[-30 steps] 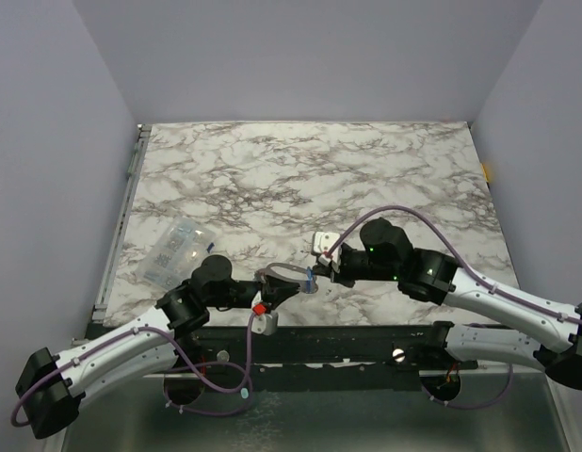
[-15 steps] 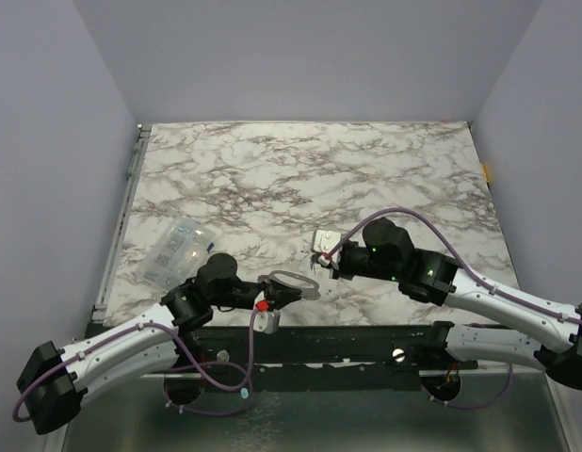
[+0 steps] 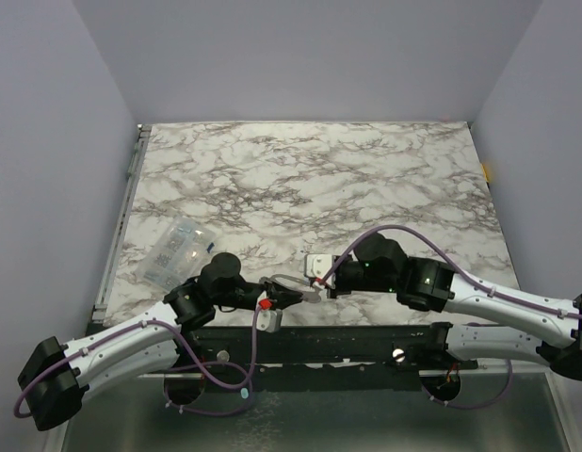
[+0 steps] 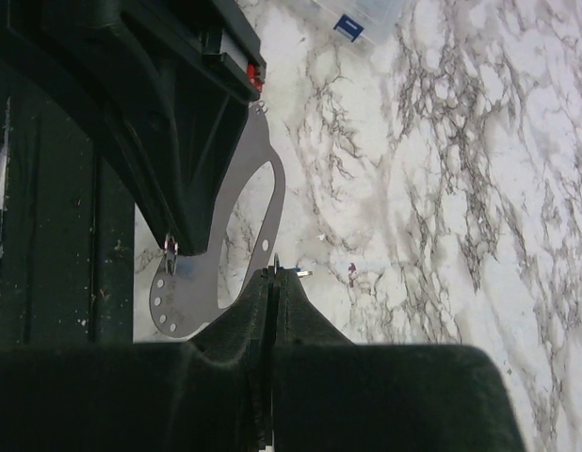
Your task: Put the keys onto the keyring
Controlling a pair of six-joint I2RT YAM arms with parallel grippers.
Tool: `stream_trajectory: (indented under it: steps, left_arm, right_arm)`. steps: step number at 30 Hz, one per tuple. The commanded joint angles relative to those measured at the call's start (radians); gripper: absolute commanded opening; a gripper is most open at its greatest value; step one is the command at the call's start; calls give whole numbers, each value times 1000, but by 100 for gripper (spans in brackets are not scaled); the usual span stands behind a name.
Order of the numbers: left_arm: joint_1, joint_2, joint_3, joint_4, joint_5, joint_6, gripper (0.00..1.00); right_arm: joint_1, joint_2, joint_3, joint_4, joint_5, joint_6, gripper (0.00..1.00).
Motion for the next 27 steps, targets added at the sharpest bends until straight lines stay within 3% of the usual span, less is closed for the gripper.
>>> stream_trajectory:
  steps: [1, 12, 27]
  left_arm:
    - [-9, 7, 38, 16, 44, -8, 0]
    - [-14, 14, 38, 13, 44, -8, 0]
    - [-27, 20, 39, 5, 38, -8, 0]
  right_arm:
    - [24, 12, -4, -75, -39, -31, 1]
    - [77, 72, 41, -151, -66, -29, 1]
    - [96, 65, 59, -120, -16, -23, 1]
